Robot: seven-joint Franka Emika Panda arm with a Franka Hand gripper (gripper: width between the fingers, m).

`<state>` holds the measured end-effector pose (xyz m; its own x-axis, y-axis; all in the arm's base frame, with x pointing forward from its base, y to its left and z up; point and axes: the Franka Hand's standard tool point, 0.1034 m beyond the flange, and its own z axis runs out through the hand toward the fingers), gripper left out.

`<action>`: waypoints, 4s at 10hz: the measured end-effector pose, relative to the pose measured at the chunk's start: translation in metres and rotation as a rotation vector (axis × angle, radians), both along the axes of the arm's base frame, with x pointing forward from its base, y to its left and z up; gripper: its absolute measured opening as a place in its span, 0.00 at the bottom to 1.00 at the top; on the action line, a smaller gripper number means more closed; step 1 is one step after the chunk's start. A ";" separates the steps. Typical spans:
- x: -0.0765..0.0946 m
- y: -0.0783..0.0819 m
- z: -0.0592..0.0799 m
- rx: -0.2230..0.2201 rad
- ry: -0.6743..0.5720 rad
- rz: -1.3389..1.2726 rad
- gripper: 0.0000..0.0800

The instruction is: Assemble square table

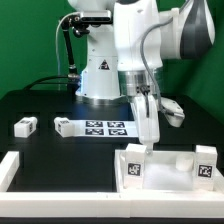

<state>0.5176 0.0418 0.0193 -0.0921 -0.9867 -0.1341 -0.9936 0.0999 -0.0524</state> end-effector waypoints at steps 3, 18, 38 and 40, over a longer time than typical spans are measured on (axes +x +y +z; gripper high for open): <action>-0.008 -0.001 -0.012 -0.002 0.029 0.007 0.81; -0.006 0.001 -0.012 0.002 0.030 0.011 0.08; 0.081 -0.088 -0.002 -0.185 -0.124 2.155 0.08; 0.077 -0.093 -0.003 -0.175 -0.125 2.241 0.08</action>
Offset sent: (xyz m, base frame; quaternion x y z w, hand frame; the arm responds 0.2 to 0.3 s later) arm -0.0004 0.0118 -0.0163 -0.0725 -0.0180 0.0189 0.9970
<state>0.5949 -0.0509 0.0159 0.8361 0.5480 0.0236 0.5478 -0.8364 0.0159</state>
